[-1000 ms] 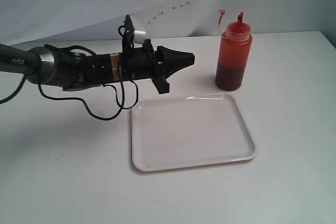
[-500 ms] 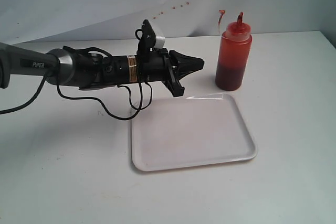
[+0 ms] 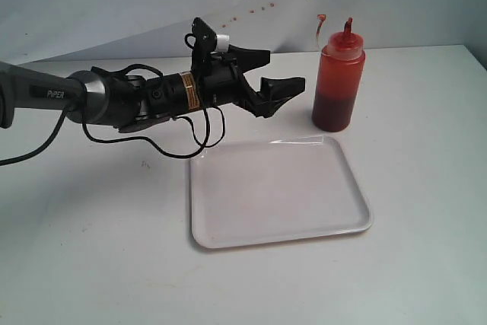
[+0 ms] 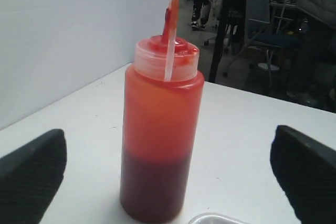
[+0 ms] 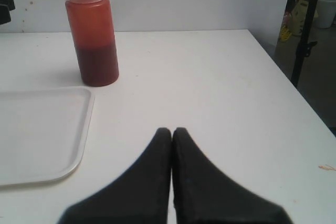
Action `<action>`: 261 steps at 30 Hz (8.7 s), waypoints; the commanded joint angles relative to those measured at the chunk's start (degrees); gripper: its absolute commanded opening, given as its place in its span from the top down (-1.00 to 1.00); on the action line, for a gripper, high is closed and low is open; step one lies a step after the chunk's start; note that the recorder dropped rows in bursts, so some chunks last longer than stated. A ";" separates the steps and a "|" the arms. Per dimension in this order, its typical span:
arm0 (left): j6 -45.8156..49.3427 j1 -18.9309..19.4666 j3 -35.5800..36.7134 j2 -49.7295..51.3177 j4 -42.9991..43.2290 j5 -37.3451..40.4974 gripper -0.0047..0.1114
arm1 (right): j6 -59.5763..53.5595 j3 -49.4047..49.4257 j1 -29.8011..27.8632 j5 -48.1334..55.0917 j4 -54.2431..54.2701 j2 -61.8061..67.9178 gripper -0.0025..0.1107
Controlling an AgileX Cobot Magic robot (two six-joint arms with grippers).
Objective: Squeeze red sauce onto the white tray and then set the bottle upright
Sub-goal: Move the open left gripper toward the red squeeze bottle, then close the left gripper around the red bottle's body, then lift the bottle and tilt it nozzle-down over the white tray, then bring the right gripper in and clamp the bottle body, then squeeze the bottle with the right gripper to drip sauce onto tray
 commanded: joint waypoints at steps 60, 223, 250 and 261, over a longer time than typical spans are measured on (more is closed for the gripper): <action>3.53 -13.08 -38.20 27.75 -16.18 26.84 -0.88 | 0.09 0.15 -0.23 -0.10 0.21 -0.31 0.96; 68.77 -22.83 22.65 -37.88 44.66 86.42 0.92 | -15.77 -53.31 35.70 -12.72 -5.96 90.84 -0.90; 68.35 -22.83 22.65 -37.88 44.66 84.05 0.92 | -16.43 -53.31 39.88 -31.31 -7.50 100.12 0.69; 68.35 -22.83 22.65 -37.88 44.66 84.05 0.92 | -16.43 -53.31 39.88 -31.42 -7.50 100.12 0.96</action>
